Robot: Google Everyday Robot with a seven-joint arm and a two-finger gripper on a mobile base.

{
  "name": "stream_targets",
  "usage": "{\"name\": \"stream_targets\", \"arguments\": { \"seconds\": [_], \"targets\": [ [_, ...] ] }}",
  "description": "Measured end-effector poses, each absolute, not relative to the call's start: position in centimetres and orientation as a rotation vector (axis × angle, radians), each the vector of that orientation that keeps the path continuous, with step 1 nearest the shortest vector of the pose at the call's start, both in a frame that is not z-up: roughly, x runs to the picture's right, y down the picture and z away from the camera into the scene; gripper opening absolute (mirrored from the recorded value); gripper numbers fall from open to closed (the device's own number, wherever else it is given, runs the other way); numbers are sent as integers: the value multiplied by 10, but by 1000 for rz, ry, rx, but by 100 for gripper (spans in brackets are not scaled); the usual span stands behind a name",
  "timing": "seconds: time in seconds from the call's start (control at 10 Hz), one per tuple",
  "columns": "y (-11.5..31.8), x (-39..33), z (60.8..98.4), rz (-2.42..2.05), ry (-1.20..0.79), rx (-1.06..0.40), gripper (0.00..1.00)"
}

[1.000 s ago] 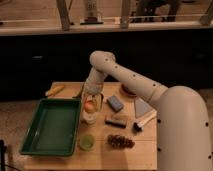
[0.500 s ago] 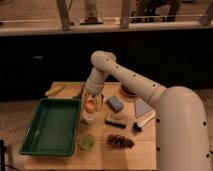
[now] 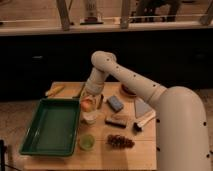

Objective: Place apple in paper cup

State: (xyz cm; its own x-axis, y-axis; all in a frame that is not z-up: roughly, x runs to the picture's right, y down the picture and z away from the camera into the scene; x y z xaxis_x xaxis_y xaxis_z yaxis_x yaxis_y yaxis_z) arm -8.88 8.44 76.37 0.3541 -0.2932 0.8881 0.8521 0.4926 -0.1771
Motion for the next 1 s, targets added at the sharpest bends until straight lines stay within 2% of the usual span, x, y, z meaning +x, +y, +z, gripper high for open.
{"name": "stream_targets", "arguments": {
  "seconds": [1.0],
  "targets": [
    [84,-86,764,-840,-922,-735,80]
  ]
}}
